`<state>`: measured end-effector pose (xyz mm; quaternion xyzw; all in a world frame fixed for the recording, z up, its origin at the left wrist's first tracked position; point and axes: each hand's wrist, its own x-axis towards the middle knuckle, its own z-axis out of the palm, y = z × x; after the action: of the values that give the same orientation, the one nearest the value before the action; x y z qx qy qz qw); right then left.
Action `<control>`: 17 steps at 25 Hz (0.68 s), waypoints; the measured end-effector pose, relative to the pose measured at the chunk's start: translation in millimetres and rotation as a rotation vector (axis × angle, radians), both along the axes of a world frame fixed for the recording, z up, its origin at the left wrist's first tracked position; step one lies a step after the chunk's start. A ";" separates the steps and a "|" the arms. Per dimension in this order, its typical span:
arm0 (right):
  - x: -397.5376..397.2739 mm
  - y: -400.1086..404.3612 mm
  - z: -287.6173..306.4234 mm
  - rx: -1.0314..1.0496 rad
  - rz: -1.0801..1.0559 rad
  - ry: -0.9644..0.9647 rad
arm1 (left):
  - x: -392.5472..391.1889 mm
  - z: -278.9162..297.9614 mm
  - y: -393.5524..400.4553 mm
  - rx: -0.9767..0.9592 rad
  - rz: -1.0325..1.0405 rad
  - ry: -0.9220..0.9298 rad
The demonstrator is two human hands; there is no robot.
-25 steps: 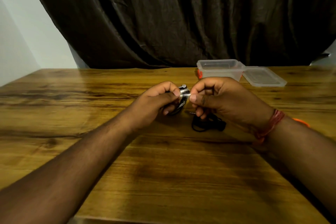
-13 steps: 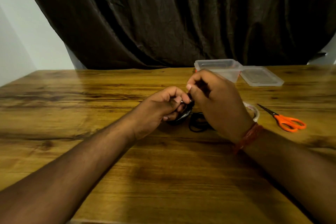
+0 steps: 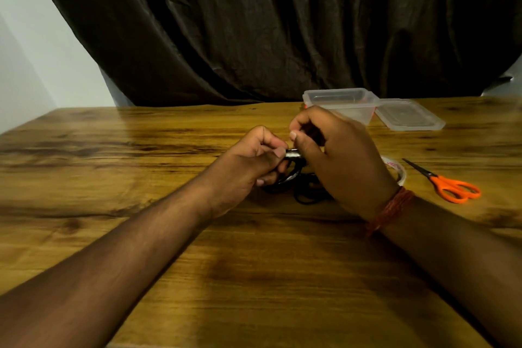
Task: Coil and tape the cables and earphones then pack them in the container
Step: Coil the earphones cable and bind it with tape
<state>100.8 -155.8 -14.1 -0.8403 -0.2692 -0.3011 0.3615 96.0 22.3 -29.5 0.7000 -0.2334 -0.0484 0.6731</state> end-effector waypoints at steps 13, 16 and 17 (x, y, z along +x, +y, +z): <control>-0.4 -13.4 13.5 -0.238 -0.050 -0.079 | -18.0 11.1 1.2 0.550 0.145 -0.373; -0.9 -14.4 14.1 -0.241 -0.043 -0.073 | -16.7 10.7 4.2 0.567 0.155 -0.385; -1.1 -14.8 14.5 -0.249 -0.044 -0.069 | -16.7 11.0 4.2 0.557 0.155 -0.379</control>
<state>99.6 -170.6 0.4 -0.8734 -0.2985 -0.3020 0.2384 79.4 26.5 -18.6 0.8691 -0.2783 0.0722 0.4025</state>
